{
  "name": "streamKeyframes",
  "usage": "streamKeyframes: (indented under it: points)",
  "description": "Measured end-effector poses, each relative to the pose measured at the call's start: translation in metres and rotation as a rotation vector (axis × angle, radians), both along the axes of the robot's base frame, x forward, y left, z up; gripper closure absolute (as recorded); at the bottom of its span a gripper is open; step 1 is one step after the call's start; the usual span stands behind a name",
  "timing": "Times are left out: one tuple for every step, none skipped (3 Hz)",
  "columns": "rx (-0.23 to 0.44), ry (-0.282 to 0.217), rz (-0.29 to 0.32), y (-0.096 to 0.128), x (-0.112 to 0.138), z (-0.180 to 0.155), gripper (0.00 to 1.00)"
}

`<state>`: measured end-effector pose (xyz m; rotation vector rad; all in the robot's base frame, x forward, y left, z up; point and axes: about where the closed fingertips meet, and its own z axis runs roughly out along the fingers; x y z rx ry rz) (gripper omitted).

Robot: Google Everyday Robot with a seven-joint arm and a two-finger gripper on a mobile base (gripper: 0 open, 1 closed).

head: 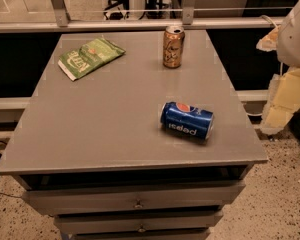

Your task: Place pepsi can upright

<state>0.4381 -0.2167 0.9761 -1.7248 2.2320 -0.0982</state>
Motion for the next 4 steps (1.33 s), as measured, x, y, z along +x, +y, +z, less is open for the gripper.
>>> streamKeyframes:
  points:
    - [0.0,0.0,0.0,0.0,0.0,0.0,0.0]
    - [0.015,-0.006,0.005,0.002,0.001,0.0,0.0]
    - [0.08,-0.003,0.048,0.023,0.007,-0.009,0.0]
    - [0.141,0.007,0.087,0.055,0.019,-0.025,0.0]
